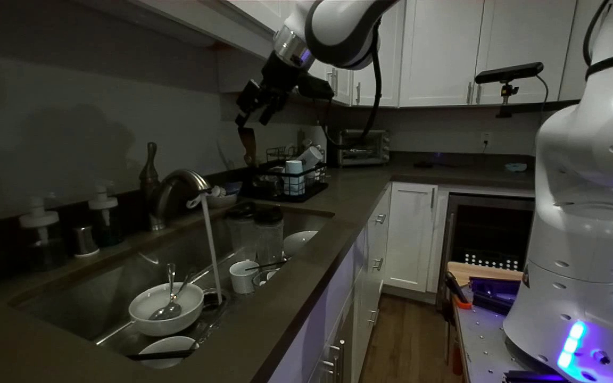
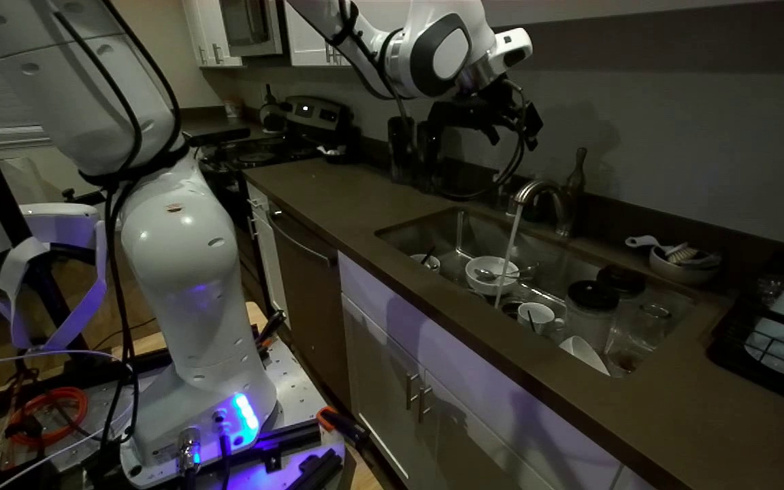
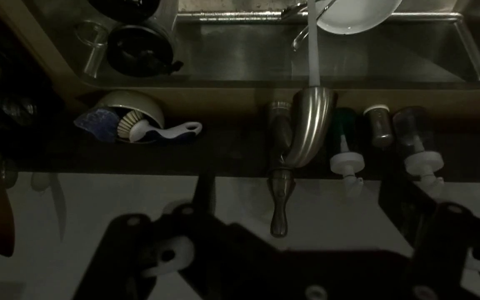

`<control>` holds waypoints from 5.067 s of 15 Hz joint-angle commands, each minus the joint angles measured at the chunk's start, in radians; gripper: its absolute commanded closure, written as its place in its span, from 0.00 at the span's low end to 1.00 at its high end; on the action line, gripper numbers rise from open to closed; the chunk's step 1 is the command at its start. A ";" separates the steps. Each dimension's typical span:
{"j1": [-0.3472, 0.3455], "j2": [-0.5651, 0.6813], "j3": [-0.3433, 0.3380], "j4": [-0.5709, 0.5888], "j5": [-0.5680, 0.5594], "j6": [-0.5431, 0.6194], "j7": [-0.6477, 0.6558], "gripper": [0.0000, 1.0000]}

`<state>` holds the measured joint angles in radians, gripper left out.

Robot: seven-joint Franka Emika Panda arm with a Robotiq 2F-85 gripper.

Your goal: Close the tap

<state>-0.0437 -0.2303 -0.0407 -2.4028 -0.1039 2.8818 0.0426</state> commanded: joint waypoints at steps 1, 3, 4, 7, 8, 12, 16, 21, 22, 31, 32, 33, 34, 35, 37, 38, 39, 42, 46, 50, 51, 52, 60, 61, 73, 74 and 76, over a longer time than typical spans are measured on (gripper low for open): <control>0.005 0.083 0.006 0.051 0.030 0.100 -0.011 0.00; -0.005 0.058 0.008 0.031 0.014 0.074 -0.010 0.00; -0.004 0.068 0.008 0.033 0.014 0.080 -0.010 0.00; -0.004 0.068 0.007 0.033 0.014 0.080 -0.010 0.00; -0.004 0.068 0.007 0.033 0.014 0.080 -0.010 0.00; 0.001 0.098 0.002 0.035 0.011 0.161 0.016 0.00; 0.004 0.147 0.003 0.046 0.052 0.316 0.009 0.08; 0.015 0.223 0.007 0.084 0.093 0.421 0.011 0.27; 0.017 0.235 0.009 0.095 0.097 0.429 0.012 0.29; 0.012 0.374 0.011 0.284 0.104 0.414 0.009 0.75; 0.012 0.390 0.010 0.306 0.105 0.415 0.010 0.81; 0.012 0.408 0.010 0.328 0.105 0.418 0.010 0.88; 0.037 0.423 -0.017 0.346 0.087 0.422 0.028 0.91; 0.044 0.440 -0.022 0.368 0.089 0.423 0.032 0.91; 0.057 0.449 -0.029 0.383 0.087 0.398 0.038 0.61; 0.026 0.422 -0.004 0.350 0.095 0.396 0.007 0.85; 0.030 0.432 -0.005 0.360 0.095 0.396 0.007 0.79; 0.035 0.441 -0.005 0.367 0.095 0.396 0.008 0.62; 0.059 0.475 -0.045 0.404 0.084 0.444 0.034 0.25; 0.058 0.536 -0.050 0.480 0.095 0.496 0.041 0.02; 0.059 0.558 -0.049 0.503 0.098 0.514 0.043 0.05; 0.059 0.579 -0.048 0.525 0.098 0.531 0.045 0.07; 0.090 0.744 -0.066 0.724 0.122 0.574 0.057 0.69; 0.096 0.761 -0.070 0.749 0.127 0.573 0.055 0.75; 0.197 0.899 -0.150 0.861 0.177 0.567 0.050 0.95; 0.208 0.907 -0.161 0.866 0.186 0.564 0.051 0.95; 0.225 0.922 -0.183 0.881 0.201 0.558 0.053 0.96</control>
<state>0.1482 0.6578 -0.1822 -1.5723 0.0568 3.4539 0.0909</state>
